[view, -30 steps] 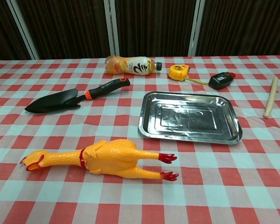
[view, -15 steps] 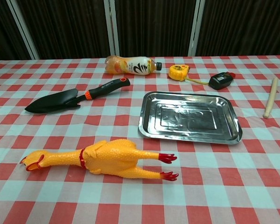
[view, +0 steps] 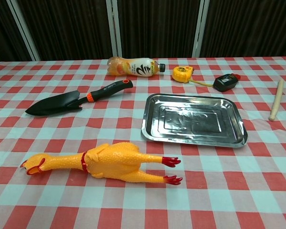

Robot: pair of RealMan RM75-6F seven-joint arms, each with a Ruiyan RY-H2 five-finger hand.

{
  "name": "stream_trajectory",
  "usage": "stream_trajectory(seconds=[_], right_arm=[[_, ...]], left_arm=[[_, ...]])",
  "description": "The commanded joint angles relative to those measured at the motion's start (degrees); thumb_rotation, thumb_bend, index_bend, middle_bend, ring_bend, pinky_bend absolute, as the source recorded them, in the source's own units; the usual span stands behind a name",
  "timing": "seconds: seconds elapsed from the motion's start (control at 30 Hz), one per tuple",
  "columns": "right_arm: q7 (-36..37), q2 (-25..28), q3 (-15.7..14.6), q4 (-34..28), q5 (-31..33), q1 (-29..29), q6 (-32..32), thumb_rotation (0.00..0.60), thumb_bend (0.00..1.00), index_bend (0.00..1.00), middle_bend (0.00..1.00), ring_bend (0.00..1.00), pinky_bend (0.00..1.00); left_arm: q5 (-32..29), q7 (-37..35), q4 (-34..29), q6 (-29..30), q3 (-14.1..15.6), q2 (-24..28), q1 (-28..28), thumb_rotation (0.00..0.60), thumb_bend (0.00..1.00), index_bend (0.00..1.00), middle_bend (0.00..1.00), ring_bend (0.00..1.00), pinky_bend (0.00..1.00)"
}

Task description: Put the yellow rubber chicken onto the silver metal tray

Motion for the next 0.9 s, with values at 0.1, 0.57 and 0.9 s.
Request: stream_trajectory(seconds=[0.1, 0.57, 0.9], right_arm=[[0.3, 0.1, -0.1, 0.3, -0.5, -0.1, 0.5, 0.6, 0.19, 0.0, 0.08, 0.04, 0.11], [0.9, 0.4, -0.3, 0.4, -1.0, -0.7, 1.7, 0.6, 0.19, 0.0, 0.08, 0.04, 0.11], [2.0, 0.5, -0.7, 1.1, -1.2, -1.3, 2.2, 0.6, 0.19, 0.0, 0.08, 0.04, 0.11]], left_arm=[[2.5, 2.6, -0.1, -4.8, 0.4, -2.1, -4.1, 0.6, 0.05, 0.26, 0.31, 0.25, 0.28], [-4.7, 21.5, 0.1, -19.4, -1.2, -13.7, -13.6, 0.6, 0.08, 0.27, 0.34, 0.29, 0.28], [-11.0, 27.0, 2.5, -22.4, -2.8, -22.7, -18.0, 0.6, 0.19, 0.31, 0.38, 0.32, 0.33]])
